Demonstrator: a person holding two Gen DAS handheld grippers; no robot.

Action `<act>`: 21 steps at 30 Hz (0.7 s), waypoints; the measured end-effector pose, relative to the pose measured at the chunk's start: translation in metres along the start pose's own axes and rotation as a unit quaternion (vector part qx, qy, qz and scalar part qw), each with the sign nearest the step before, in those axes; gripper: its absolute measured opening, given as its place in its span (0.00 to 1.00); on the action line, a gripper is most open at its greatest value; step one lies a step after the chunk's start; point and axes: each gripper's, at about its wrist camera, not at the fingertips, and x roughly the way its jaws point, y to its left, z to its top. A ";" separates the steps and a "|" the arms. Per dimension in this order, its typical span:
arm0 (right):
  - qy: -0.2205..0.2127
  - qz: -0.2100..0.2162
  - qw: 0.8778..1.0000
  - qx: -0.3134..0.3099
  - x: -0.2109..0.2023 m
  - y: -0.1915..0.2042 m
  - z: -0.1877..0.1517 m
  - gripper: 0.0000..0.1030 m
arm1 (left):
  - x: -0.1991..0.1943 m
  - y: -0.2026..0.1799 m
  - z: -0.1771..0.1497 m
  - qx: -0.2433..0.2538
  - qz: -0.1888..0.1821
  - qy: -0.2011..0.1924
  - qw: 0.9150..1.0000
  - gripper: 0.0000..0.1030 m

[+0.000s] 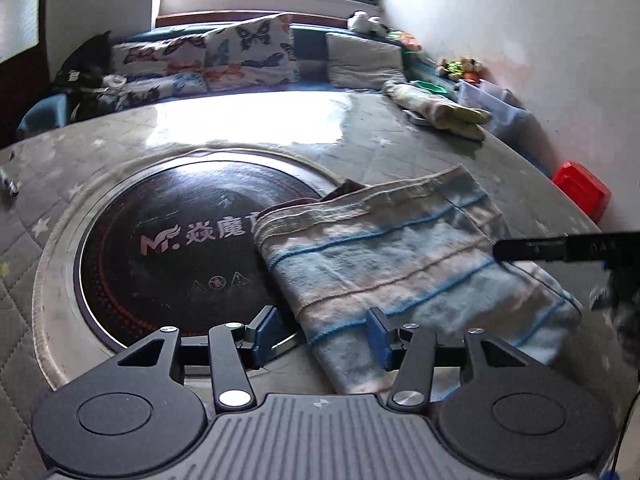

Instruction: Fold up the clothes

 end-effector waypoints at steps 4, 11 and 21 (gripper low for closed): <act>-0.008 -0.001 1.000 -0.003 0.005 0.000 0.000 0.48 | 0.004 0.002 0.003 -0.013 0.004 0.004 1.000 0.51; 0.002 0.005 1.000 -0.008 0.006 0.006 -0.003 0.35 | 0.010 0.003 0.003 -0.028 -0.002 0.018 0.999 0.51; 0.003 0.014 1.000 0.012 0.001 0.009 -0.012 0.26 | 0.010 0.003 0.005 -0.023 -0.001 0.023 0.999 0.51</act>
